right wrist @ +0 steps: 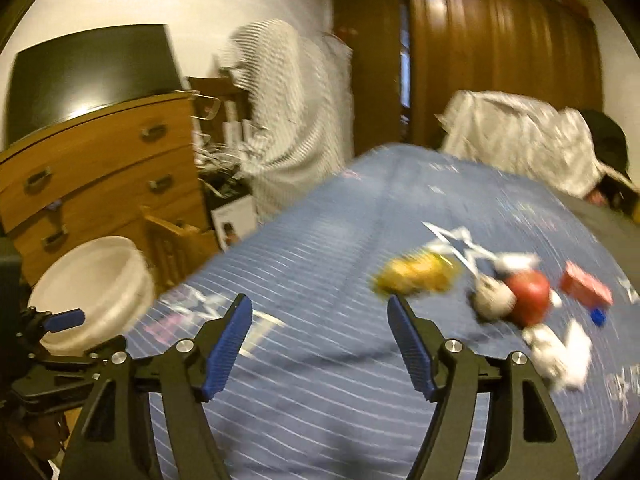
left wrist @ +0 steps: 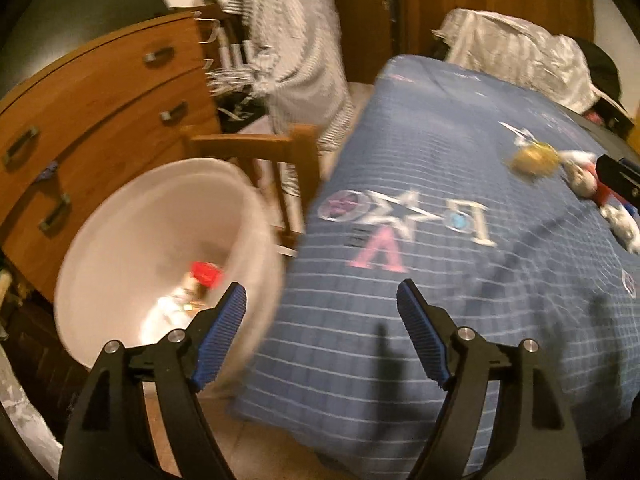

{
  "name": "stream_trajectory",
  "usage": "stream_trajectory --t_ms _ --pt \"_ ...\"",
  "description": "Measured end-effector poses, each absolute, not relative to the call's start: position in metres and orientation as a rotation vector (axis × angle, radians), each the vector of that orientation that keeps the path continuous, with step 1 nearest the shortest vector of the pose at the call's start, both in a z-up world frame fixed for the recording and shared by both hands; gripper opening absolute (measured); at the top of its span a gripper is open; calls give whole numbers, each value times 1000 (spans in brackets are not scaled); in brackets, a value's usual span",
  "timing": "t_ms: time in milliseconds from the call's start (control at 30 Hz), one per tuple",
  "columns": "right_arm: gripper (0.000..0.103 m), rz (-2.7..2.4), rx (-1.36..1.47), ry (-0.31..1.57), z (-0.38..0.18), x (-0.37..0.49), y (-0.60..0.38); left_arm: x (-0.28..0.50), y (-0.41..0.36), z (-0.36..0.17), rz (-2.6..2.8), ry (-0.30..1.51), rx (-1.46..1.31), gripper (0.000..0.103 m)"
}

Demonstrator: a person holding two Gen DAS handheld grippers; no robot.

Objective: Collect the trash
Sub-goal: 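Move both grippers back over the remaining trash on the bed, then grasp the white bubble wrap with the right gripper while the left gripper grasps the white cloth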

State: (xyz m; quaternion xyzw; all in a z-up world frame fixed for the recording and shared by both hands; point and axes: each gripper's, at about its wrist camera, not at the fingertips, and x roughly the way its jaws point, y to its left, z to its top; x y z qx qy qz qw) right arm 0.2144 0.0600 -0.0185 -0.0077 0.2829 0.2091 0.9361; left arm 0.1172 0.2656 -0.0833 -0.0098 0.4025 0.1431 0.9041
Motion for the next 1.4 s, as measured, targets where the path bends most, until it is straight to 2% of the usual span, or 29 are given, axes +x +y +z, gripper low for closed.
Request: stream_trajectory --t_ms 467,600,767,933,1267,1333,1367,1400 --pt "73 103 272 704 -70 249 -198 170 121 -89 -9 848 56 74" --pt "75 131 289 744 -71 287 -230 197 83 -85 -84 828 46 74" --pt "79 214 296 815 -57 364 -216 249 39 -84 -178 799 19 74" --pt "79 282 224 985 -65 452 -181 302 1 -99 -250 789 111 77" --pt "79 274 96 1239 -106 528 -138 355 -5 -120 -321 840 62 77" --pt "65 276 78 1255 -112 531 -133 362 -6 -122 -333 841 53 72" --pt "45 280 67 1264 -116 533 -129 366 -6 -124 -357 852 43 59" --pt "44 274 63 1260 -119 532 -129 368 -6 -125 -379 867 33 38"
